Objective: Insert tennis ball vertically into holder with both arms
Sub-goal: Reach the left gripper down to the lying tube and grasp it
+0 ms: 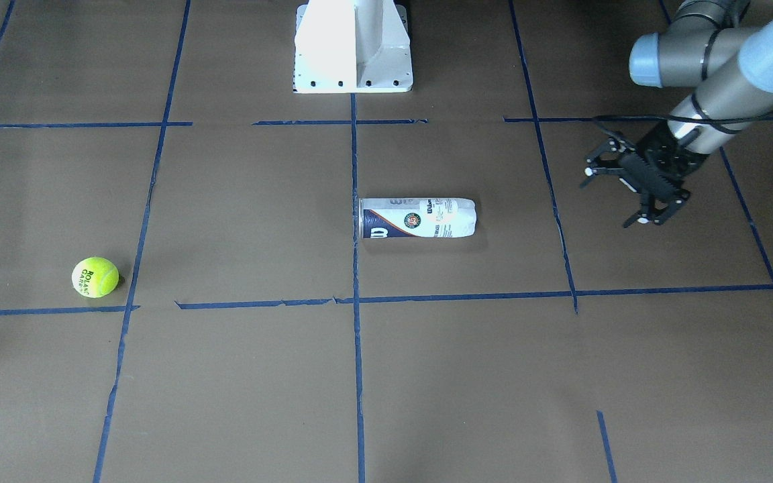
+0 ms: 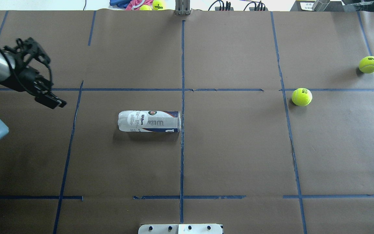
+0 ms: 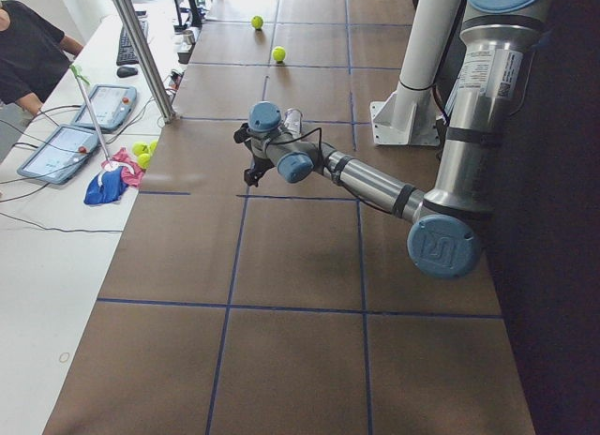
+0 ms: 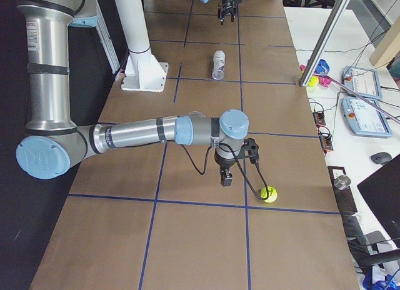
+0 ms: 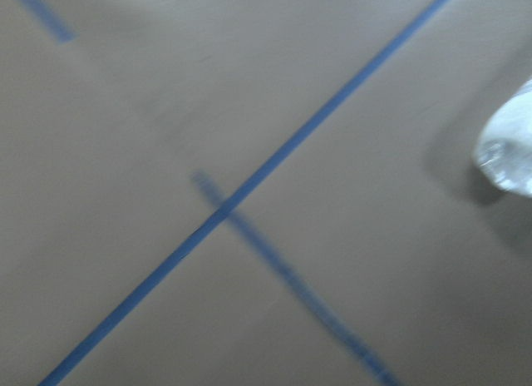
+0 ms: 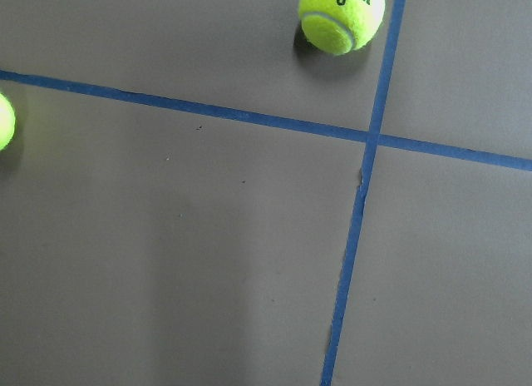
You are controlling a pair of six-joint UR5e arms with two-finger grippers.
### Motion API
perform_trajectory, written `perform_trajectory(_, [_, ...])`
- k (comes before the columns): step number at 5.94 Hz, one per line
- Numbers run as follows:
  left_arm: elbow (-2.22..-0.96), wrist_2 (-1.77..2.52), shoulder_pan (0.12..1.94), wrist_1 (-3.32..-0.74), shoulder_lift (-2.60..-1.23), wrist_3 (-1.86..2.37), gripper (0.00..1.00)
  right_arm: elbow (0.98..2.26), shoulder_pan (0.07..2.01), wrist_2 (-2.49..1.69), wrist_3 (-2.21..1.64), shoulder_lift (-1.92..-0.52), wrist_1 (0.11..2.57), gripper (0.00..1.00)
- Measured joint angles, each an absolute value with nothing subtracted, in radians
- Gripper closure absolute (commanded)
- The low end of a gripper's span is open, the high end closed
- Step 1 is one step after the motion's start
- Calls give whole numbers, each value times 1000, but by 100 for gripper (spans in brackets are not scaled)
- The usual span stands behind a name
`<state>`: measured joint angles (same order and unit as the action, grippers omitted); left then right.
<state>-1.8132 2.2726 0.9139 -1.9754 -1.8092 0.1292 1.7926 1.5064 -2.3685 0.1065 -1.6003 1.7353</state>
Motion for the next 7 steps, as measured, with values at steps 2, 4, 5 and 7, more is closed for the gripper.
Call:
perform_trajectory(2, [-1805,2229,781,-1903,-2002,85,0,1789,1503,-2368,105,-1584,1736,0])
perform_trajectory(4, [-1792,2020,660,-1677,-2168,-160,0,1786,1490,-2368,104,-1569,1736,0])
perform_trajectory(5, [-1750,1903,599,-1602,-2245,-249,0,1784,1483,-2379,103,-1566,1736,0])
perform_trajectory(7, [-1627,1786,522,-1562,-2364,-303,0,1783,1472,-2401,103,-1565,1736,0])
